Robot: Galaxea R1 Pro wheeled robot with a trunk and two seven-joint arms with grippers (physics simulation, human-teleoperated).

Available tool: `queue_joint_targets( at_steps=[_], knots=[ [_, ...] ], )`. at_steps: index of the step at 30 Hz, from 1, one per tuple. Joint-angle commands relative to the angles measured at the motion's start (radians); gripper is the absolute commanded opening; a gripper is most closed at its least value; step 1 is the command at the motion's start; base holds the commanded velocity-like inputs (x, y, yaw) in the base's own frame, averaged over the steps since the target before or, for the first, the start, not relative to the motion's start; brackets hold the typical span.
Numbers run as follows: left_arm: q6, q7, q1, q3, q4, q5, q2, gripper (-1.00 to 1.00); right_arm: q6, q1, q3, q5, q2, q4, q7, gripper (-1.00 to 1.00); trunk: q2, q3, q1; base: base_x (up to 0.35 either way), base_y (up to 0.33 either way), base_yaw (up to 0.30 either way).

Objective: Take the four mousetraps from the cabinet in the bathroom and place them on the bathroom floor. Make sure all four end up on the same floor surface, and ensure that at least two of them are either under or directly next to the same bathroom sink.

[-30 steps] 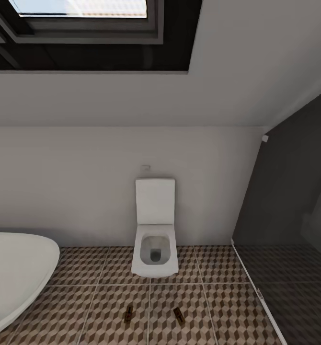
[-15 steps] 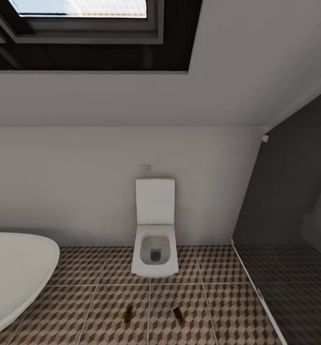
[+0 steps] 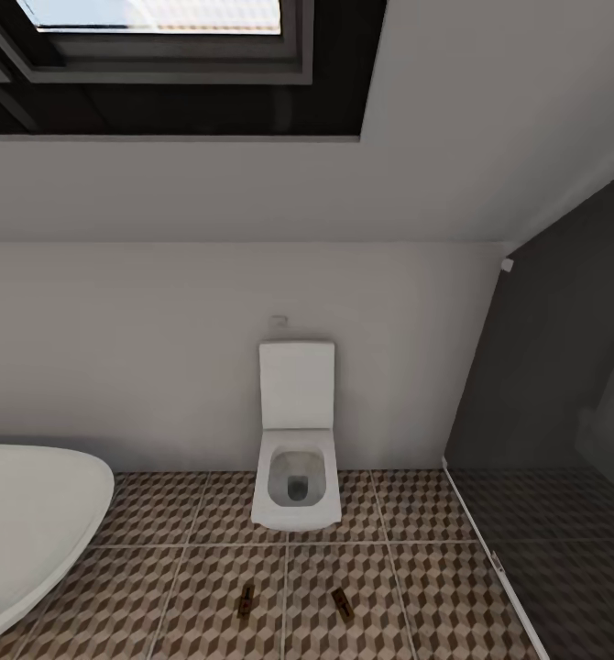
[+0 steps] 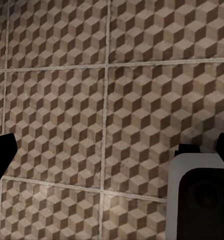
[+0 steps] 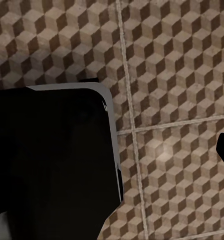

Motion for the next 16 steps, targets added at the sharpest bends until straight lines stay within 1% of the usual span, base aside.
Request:
queue_joint_targets(
  at_steps=[1,16],
  knots=[
    [-0.002,0.004,-0.001,-0.007,0.001,0.000,0.000,1.00,-0.001,0.000,0.009,-0.004,0.000,-0.001,-0.005,1.00,-0.002,-0.002,0.001,0.000,0.000,0.000],
    [-0.002,0.004,0.000,-0.007,0.001,0.000,0.000,1.00,-0.001,0.000,0.009,-0.004,0.000,-0.001,-0.005,1.00,-0.002,-0.002,0.001,0.000,0.000,0.000]
  ],
)
